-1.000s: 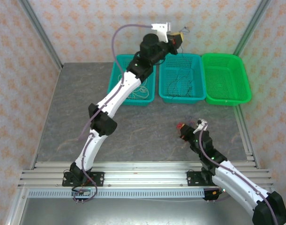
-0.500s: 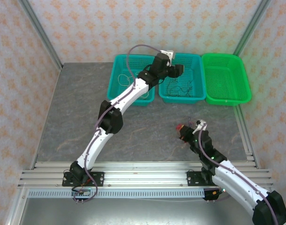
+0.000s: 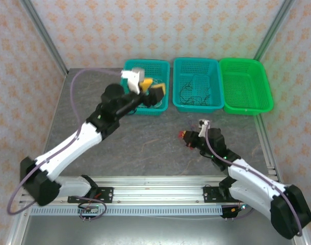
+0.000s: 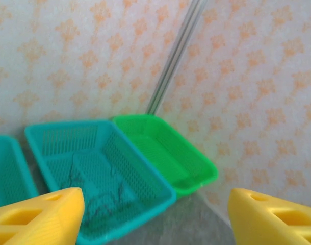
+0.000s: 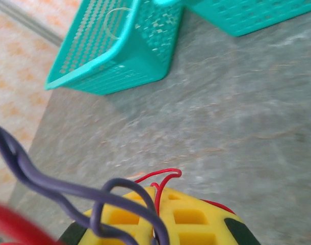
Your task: Untangle the cables
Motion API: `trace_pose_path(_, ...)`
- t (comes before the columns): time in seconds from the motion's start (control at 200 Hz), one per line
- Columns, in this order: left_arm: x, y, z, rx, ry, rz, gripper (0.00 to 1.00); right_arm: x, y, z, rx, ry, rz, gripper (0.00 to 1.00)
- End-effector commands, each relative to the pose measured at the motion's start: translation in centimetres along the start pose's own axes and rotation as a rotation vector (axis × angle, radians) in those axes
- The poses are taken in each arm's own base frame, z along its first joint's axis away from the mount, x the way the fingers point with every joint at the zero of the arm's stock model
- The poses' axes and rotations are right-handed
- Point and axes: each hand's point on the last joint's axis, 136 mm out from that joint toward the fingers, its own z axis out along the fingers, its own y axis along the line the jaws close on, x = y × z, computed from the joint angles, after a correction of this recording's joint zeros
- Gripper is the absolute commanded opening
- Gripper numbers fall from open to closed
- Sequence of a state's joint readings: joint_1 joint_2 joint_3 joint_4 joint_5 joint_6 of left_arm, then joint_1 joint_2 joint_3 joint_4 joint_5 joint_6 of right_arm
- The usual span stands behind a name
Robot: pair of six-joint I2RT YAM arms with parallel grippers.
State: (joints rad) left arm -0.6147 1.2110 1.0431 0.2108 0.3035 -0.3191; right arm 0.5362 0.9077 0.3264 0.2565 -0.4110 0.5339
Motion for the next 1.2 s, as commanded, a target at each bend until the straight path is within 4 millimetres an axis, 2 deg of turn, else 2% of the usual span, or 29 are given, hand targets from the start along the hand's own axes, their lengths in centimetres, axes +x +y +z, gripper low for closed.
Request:
trace_pose_path(0.0, 7.9, 1.9, -2.3, -0.017, 0.147, -0.019, 0.75, -1.2, 6.9, 1.0, -0.275, 0.049, -0.071, 0.00)
trace_pose_path(0.055, 9.9, 2.2, -3.9, -0.015, 0.189, -0.036, 0.74, -0.4, 8.0, 2.1, -0.297, 0.111, -0.117, 0.00)
trace_pose_path(0.125, 11.5, 2.1, -5.5, -0.001, 0.227, -0.043, 0.74, 0.9, 8.6, 3.5, -0.287, 0.179, -0.194, 0.00)
trace_pose_path(0.19, 12.5, 2.2, -6.5, -0.009, 0.273, -0.036, 0.74, 2.2, 8.2, 5.4, -0.257, 0.243, -0.209, 0.00)
trace_pose_path(0.335, 15.1, 5.6, -7.8, -0.183, 0.354, -0.088, 0.74, 4.4, 8.4, 8.2, -0.254, 0.335, -0.202, 0.00)
trace_pose_path(0.405, 16.2, 6.6, -7.7, -0.191, 0.350, -0.161, 0.74, 5.8, 8.5, 9.2, -0.247, 0.379, -0.212, 0.00)
trace_pose_path(0.5, 16.6, 6.5, -7.2, -0.139, 0.309, -0.242, 0.75, 7.6, 8.6, 10.2, -0.242, 0.438, -0.220, 0.00)
trace_pose_path(0.671, 17.4, 7.0, -5.6, -0.112, 0.297, -0.353, 0.76, 9.0, 9.3, 10.9, -0.259, 0.476, -0.227, 0.00)
trace_pose_path(0.766, 17.2, 7.0, -4.6, -0.091, 0.272, -0.407, 0.76, 9.5, 9.5, 11.1, -0.264, 0.498, -0.236, 0.00)
trace_pose_path(0.801, 17.1, 7.2, -4.3, -0.095, 0.261, -0.421, 0.72, 9.7, 9.5, 11.2, -0.264, 0.506, -0.236, 0.00)
trace_pose_path(0.826, 17.0, 7.2, -4.2, -0.095, 0.256, -0.427, 0.65, 9.7, 9.5, 11.2, -0.266, 0.506, -0.236, 0.00)
trace_pose_path(0.926, 17.0, 7.7, -3.8, -0.116, 0.251, -0.445, 0.17, 9.5, 9.3, 11.2, -0.250, 0.490, -0.239, 0.00)
trace_pose_path(0.976, 16.9, 7.7, -3.7, -0.122, 0.252, -0.450, 0.00, 9.2, 8.8, 11.3, -0.224, 0.471, -0.241, 0.00)
trace_pose_path(1.036, 16.8, 7.9, -3.8, -0.127, 0.251, -0.452, 0.00, 8.9, 7.9, 11.4, -0.175, 0.443, -0.245, 0.00)
trace_pose_path(1.101, 16.5, 8.1, -4.1, -0.142, 0.241, -0.452, 0.00, 8.7, 6.1, 11.6, -0.090, 0.417, -0.255, 0.10)
trace_pose_path(1.161, 16.0, 8.9, -4.9, -0.186, 0.217, -0.454, 0.00, 8.4, 3.4, 11.8, 0.042, 0.391, -0.273, 0.22)
trace_pose_path(1.196, 15.5, 9.3, -5.6, -0.213, 0.196, -0.454, 0.00, 8.3, 1.7, 11.8, 0.128, 0.379, -0.289, 0.24)
